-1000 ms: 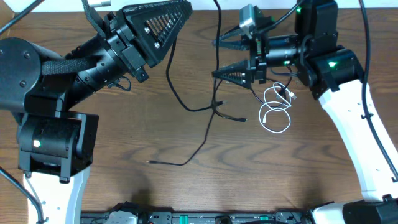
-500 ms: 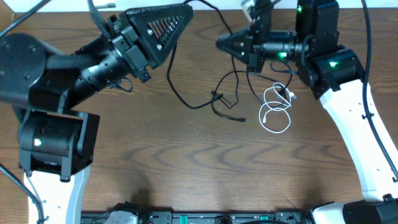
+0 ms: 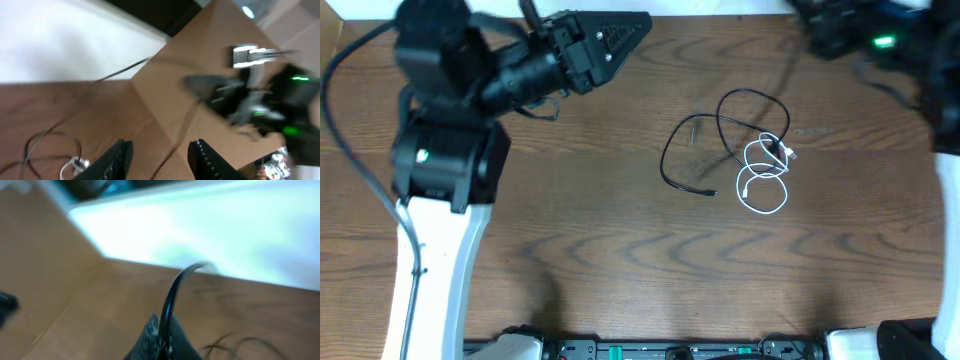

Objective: Untangle cables

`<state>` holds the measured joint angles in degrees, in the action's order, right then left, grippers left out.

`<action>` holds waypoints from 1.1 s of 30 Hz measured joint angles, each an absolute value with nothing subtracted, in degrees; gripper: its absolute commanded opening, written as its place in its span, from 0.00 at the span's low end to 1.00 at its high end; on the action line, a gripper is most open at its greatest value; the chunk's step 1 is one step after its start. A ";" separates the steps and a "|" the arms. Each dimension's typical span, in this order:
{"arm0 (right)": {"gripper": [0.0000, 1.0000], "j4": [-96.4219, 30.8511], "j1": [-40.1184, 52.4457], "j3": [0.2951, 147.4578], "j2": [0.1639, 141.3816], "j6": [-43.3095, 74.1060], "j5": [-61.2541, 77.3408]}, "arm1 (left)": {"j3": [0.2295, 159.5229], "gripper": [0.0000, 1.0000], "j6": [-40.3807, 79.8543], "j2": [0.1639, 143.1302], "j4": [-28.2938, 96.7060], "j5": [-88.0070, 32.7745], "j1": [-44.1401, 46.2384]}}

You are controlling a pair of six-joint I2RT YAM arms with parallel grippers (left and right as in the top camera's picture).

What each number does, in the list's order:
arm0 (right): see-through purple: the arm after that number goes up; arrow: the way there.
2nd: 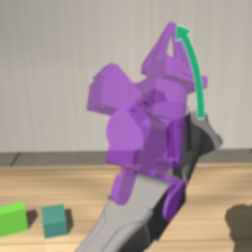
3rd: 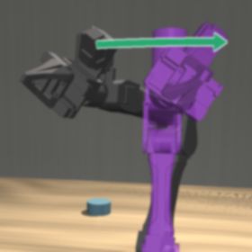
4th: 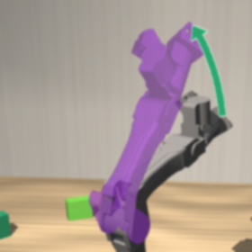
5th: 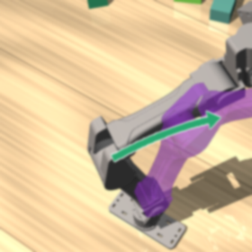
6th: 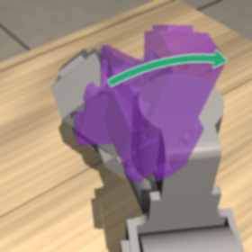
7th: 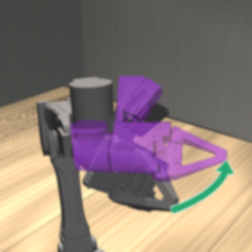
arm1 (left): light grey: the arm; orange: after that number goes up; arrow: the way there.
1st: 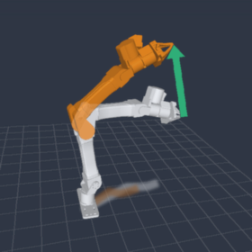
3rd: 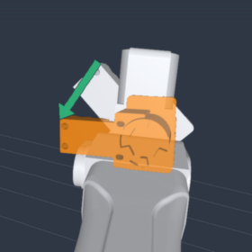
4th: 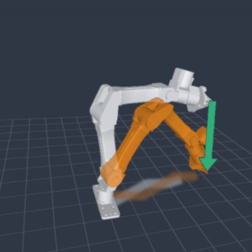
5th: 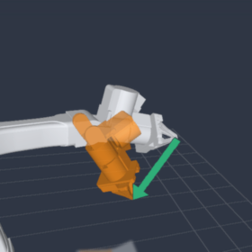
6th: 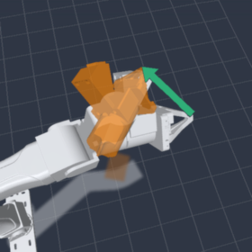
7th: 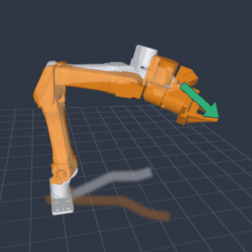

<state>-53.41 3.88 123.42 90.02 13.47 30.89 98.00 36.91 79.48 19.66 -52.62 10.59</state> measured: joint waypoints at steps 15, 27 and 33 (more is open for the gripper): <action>0.01 -50.28 -24.69 128.35 95.09 14.06 27.14 | 98.04 0.42 24.34 85.47 33.74 -48.07 10.59; 0.01 -37.91 -30.92 128.38 112.33 13.56 19.51 | 98.04 0.42 15.99 87.57 44.18 -26.52 10.59; 0.01 -31.88 -31.22 128.38 115.42 13.39 13.45 | 98.04 0.42 14.92 87.57 44.69 -24.53 10.59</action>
<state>-31.88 -31.22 128.38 115.42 13.39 13.45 98.04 14.92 87.57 44.69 -24.53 10.59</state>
